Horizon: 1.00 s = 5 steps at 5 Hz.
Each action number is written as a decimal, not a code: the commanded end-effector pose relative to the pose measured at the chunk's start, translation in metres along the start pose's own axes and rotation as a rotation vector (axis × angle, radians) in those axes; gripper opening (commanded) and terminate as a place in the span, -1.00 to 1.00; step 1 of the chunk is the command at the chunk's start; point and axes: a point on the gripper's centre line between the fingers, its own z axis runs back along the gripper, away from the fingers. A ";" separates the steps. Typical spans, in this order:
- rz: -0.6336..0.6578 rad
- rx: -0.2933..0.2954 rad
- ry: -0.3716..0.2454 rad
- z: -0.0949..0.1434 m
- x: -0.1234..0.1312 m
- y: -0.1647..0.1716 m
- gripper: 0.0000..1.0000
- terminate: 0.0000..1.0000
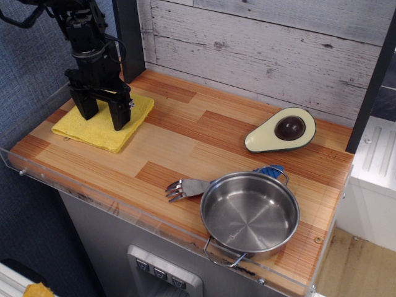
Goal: Pick up the cloth and hang it in the air above the pot.
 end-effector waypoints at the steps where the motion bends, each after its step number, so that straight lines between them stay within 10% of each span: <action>1: 0.007 -0.026 0.008 -0.011 0.000 -0.002 1.00 -1.00; 5: -0.117 -0.072 -0.029 -0.011 0.048 -0.107 1.00 -1.00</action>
